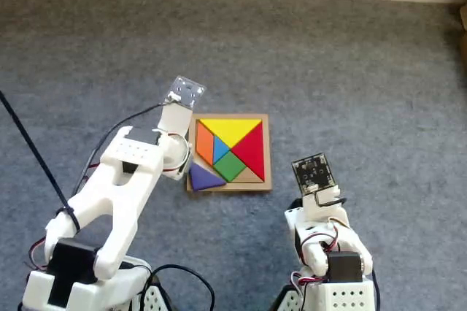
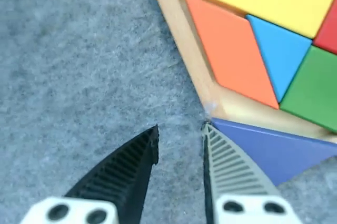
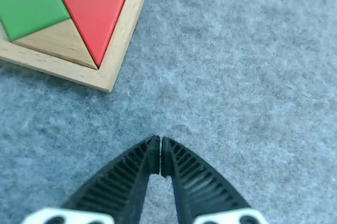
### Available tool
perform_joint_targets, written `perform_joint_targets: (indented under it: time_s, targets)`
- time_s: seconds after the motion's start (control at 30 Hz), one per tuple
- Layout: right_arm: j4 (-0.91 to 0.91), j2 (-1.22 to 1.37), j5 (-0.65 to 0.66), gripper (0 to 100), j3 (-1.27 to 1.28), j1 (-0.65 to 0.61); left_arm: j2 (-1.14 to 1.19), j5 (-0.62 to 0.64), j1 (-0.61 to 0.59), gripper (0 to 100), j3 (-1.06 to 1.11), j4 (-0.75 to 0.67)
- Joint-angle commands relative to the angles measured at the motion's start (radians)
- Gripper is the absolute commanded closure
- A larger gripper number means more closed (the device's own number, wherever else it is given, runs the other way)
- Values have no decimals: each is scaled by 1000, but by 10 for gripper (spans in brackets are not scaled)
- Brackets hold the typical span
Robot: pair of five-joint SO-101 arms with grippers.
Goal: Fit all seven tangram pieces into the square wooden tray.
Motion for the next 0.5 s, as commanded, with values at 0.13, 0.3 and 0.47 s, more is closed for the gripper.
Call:
perform_joint_targets:
  time_s: [0.13,0.3,0.47]
  targets:
    - [-19,-18,2,974,113,12,-254,26,47,860,117,-3]
    - [-19,-18,2,974,113,12,-389,29,116,857,209,-3]
    - [-19,-18,2,974,113,12,-392,29,122,856,246,-5]
